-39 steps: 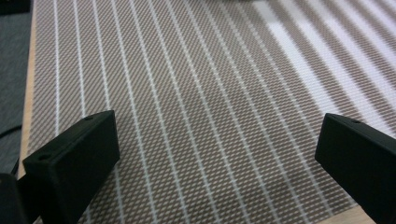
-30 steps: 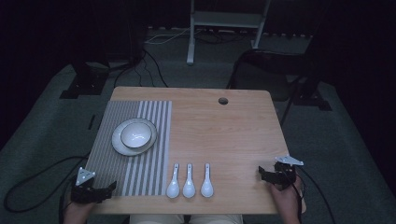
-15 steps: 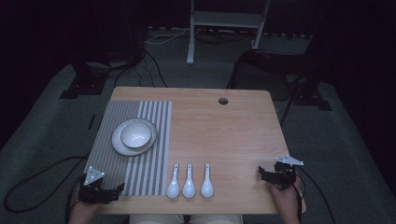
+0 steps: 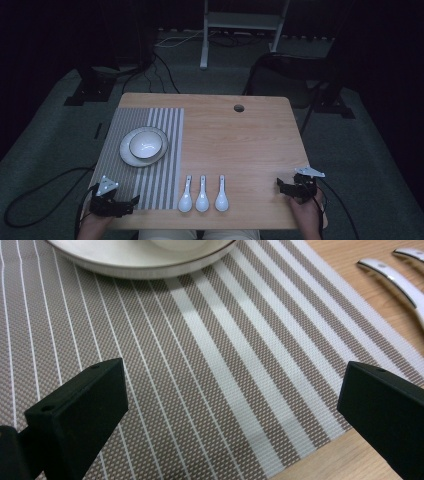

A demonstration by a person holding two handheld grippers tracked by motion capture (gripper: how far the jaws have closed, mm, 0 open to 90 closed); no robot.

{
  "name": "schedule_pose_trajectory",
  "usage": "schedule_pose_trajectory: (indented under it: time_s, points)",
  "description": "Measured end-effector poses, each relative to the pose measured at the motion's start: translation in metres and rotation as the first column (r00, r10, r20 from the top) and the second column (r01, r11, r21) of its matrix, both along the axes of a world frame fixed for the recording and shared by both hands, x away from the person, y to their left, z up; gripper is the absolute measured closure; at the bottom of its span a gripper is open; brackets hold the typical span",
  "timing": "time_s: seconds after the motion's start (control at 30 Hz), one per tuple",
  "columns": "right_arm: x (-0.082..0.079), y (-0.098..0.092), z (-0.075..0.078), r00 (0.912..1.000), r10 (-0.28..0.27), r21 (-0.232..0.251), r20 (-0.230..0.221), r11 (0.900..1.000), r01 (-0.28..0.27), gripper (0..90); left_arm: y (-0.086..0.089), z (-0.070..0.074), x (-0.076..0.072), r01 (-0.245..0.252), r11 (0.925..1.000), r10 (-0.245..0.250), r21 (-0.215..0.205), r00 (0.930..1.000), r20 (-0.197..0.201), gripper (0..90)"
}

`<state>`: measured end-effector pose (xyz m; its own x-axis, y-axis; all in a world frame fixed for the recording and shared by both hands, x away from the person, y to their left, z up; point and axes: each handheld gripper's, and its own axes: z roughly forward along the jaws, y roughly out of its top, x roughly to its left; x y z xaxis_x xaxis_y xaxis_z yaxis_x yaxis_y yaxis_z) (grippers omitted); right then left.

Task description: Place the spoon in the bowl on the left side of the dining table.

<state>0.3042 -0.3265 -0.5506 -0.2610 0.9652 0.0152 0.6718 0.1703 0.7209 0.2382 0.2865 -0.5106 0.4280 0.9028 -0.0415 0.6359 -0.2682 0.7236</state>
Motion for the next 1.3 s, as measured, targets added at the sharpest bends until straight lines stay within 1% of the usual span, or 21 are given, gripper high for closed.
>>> schedule_pose_trajectory:
  time_s: [0.17, 0.23, 0.4, 0.67, 0.77, 0.87, 0.93, 1.0, 1.07, 1.13, 1.3]
  points:
    - [0.0, 0.0, 0.0, 1.0, 0.0, 0.0, 0.0, 1.0, 0.0, 11.5, -0.005, 0.006, 0.002, 0.006, 0.9999, -0.006, 0.014, 0.9999, 0.012, 0.0]
    - [0.0, 0.0, 0.0, 1.0, 0.0, 0.0, 0.0, 1.0, 0.0, 11.5, -0.007, 0.008, 0.003, 0.01, 0.9999, -0.01, 0.008, 0.9999, 0.008, 0.0]
    - [0.0, 0.0, 0.0, 1.0, 0.0, 0.0, 0.0, 1.0, 0.0, 11.5, -0.013, 0.012, 0.007, 0.023, 0.9996, -0.023, 0.018, 0.9997, 0.011, 0.0]
    - [0.0, 0.0, 0.0, 1.0, 0.0, 0.0, 0.0, 1.0, 0.0, 11.5, -0.028, 0.019, 0.013, 0.068, 0.9975, -0.068, 0.021, 0.9976, 0.016, 0.0]
    - [0.0, 0.0, 0.0, 1.0, 0.0, 0.0, 0.0, 1.0, 0.0, 11.5, -0.036, 0.022, 0.017, 0.099, 0.9947, -0.099, 0.028, 0.9949, 0.017, 0.0]
    - [0.0, 0.0, 0.0, 1.0, -0.001, 0.0, 0.0, 1.0, 0.001, 11.5, -0.042, 0.022, 0.019, 0.114, 0.9929, -0.115, 0.034, 0.9933, 0.017, 0.0]
    - [0.0, 0.0, 0.0, 1.0, -0.001, 0.0, 0.0, 1.0, 0.001, 11.5, -0.046, 0.023, 0.021, 0.125, 0.9918, -0.126, 0.025, 0.992, 0.015, 0.0]
    - [0.0, 0.0, 0.0, 1.0, 0.0, 0.0, 0.0, 1.0, 0.0, 11.5, -0.051, 0.024, 0.023, 0.141, 0.9894, -0.141, 0.035, 0.9898, 0.016, 0.0]
    - [0.0, 0.0, 0.0, 1.0, 0.0, 0.0, 0.0, 1.0, 0.0, 11.5, -0.057, 0.027, 0.026, 0.155, 0.9875, -0.156, 0.028, 0.9878, 0.009, 0.0]
    - [0.0, 0.0, 0.0, 1.0, -0.001, 0.0, 0.0, 1.0, 0.001, 11.5, -0.062, 0.029, 0.028, 0.163, 0.9862, -0.163, 0.032, 0.9866, 0.004, 0.0]
    - [0.0, 0.0, 0.0, 1.0, -0.001, 0.001, 0.0, 1.0, 0.001, 11.5, -0.075, 0.036, 0.034, 0.191, 0.981, -0.192, 0.034, 0.9814, 0.014, 0.0]
